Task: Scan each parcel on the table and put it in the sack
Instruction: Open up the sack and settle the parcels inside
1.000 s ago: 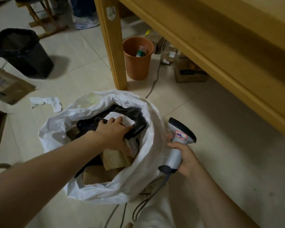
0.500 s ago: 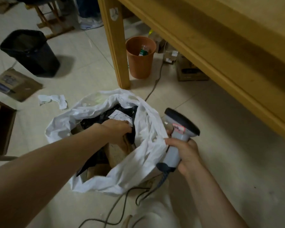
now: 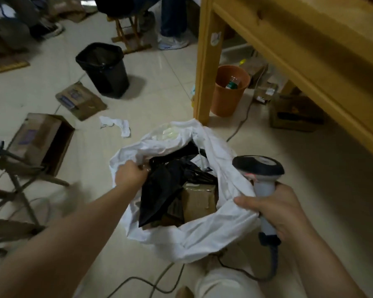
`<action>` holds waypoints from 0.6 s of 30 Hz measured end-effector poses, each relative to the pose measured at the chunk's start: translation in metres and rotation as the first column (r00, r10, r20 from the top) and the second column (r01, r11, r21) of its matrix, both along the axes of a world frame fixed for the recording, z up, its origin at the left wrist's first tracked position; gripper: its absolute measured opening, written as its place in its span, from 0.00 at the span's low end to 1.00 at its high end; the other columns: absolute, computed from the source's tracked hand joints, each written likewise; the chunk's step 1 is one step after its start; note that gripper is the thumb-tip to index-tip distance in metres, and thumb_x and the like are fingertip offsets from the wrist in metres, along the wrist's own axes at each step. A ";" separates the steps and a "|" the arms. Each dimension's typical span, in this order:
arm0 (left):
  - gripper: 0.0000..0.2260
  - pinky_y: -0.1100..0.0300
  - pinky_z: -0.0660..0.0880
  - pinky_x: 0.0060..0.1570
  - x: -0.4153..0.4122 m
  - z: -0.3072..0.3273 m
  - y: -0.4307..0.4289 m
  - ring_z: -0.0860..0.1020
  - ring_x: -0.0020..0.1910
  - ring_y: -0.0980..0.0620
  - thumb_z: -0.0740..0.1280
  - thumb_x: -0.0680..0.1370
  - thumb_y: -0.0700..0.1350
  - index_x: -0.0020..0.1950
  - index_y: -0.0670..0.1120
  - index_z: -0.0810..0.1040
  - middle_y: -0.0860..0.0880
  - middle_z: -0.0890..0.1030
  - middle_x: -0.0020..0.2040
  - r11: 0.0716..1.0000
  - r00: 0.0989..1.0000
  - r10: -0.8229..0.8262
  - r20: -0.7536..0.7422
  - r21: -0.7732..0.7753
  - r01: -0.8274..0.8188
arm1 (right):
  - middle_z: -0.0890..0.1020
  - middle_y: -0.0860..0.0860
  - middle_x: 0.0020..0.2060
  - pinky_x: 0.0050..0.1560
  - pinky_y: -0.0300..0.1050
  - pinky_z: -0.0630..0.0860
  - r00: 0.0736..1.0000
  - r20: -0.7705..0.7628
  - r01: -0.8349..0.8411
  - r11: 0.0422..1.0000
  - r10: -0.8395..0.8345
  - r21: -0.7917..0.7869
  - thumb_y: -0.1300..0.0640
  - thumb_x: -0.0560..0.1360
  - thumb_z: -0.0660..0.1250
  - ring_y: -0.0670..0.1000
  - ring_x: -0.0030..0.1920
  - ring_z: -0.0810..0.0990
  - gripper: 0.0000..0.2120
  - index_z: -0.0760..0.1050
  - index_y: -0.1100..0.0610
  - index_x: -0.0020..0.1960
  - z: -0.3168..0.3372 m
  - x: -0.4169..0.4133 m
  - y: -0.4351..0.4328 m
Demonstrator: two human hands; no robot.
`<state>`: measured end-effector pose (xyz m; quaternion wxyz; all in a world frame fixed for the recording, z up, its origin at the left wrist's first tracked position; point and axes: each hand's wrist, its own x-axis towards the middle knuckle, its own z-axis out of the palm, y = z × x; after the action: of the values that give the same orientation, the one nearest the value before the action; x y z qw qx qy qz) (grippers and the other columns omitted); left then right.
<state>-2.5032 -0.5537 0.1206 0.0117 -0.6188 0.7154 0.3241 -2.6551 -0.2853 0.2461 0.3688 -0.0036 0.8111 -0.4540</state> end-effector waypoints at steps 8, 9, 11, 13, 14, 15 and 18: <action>0.50 0.40 0.70 0.64 0.054 -0.077 -0.027 0.67 0.69 0.33 0.77 0.66 0.58 0.76 0.37 0.56 0.37 0.64 0.73 0.720 0.828 0.560 -0.028 0.512 -0.469 | 0.80 0.56 0.39 0.37 0.43 0.73 0.999 -0.029 0.016 0.996 -0.013 0.090 0.72 0.66 0.73 0.55 0.40 0.79 0.11 0.77 0.62 0.44 -0.015 0.002 -0.005; 0.43 0.41 0.73 0.60 0.055 -0.069 -0.026 0.71 0.65 0.34 0.78 0.68 0.52 0.73 0.36 0.61 0.37 0.69 0.69 0.714 0.813 0.578 -0.071 0.525 -0.462 | 0.81 0.57 0.40 0.38 0.44 0.74 0.999 -0.023 0.035 0.996 -0.033 0.085 0.71 0.66 0.74 0.56 0.41 0.80 0.12 0.78 0.62 0.47 -0.016 0.001 -0.004; 0.30 0.45 0.78 0.53 0.055 -0.054 -0.029 0.78 0.54 0.36 0.77 0.69 0.42 0.65 0.34 0.69 0.37 0.77 0.57 0.748 0.833 0.538 -0.125 0.526 -0.405 | 0.82 0.57 0.41 0.37 0.43 0.74 0.997 -0.019 0.072 0.995 -0.071 0.063 0.68 0.66 0.76 0.55 0.41 0.80 0.13 0.78 0.63 0.49 -0.013 0.000 -0.006; 0.21 0.52 0.78 0.41 0.049 -0.021 -0.034 0.79 0.42 0.40 0.75 0.69 0.38 0.58 0.34 0.74 0.39 0.79 0.47 0.790 0.856 0.476 -0.203 0.527 -0.314 | 0.81 0.56 0.43 0.37 0.43 0.74 0.994 -0.057 0.100 0.994 -0.098 0.042 0.67 0.66 0.76 0.53 0.39 0.79 0.13 0.77 0.62 0.48 -0.005 -0.003 -0.016; 0.16 0.55 0.76 0.37 0.044 -0.001 -0.037 0.78 0.38 0.42 0.74 0.69 0.37 0.55 0.35 0.76 0.39 0.79 0.46 0.830 0.864 0.429 -0.264 0.492 -0.263 | 0.80 0.56 0.42 0.40 0.44 0.74 0.987 -0.100 0.126 0.992 -0.123 0.020 0.67 0.67 0.75 0.51 0.39 0.78 0.12 0.76 0.61 0.47 0.003 -0.006 -0.025; 0.12 0.57 0.75 0.35 0.039 0.021 -0.039 0.77 0.36 0.44 0.73 0.70 0.36 0.52 0.36 0.77 0.39 0.79 0.46 0.878 0.881 0.357 -0.311 0.434 -0.202 | 0.78 0.54 0.42 0.44 0.46 0.74 0.976 -0.153 0.155 0.988 -0.154 -0.004 0.67 0.68 0.74 0.51 0.39 0.77 0.12 0.74 0.60 0.47 0.015 -0.009 -0.036; 0.02 0.58 0.75 0.36 0.034 0.084 -0.030 0.78 0.36 0.46 0.72 0.72 0.36 0.42 0.39 0.79 0.41 0.80 0.42 0.959 0.880 0.195 -0.434 0.272 -0.078 | 0.74 0.48 0.41 0.53 0.47 0.72 0.919 -0.317 0.190 0.967 -0.235 -0.168 0.67 0.70 0.72 0.50 0.47 0.75 0.16 0.67 0.55 0.49 0.067 -0.012 -0.064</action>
<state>-2.4691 -0.5835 0.2042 -0.1030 -0.5684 0.6064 0.5465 -2.6671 -0.3493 0.3136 0.1730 -0.0172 0.8251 -0.5376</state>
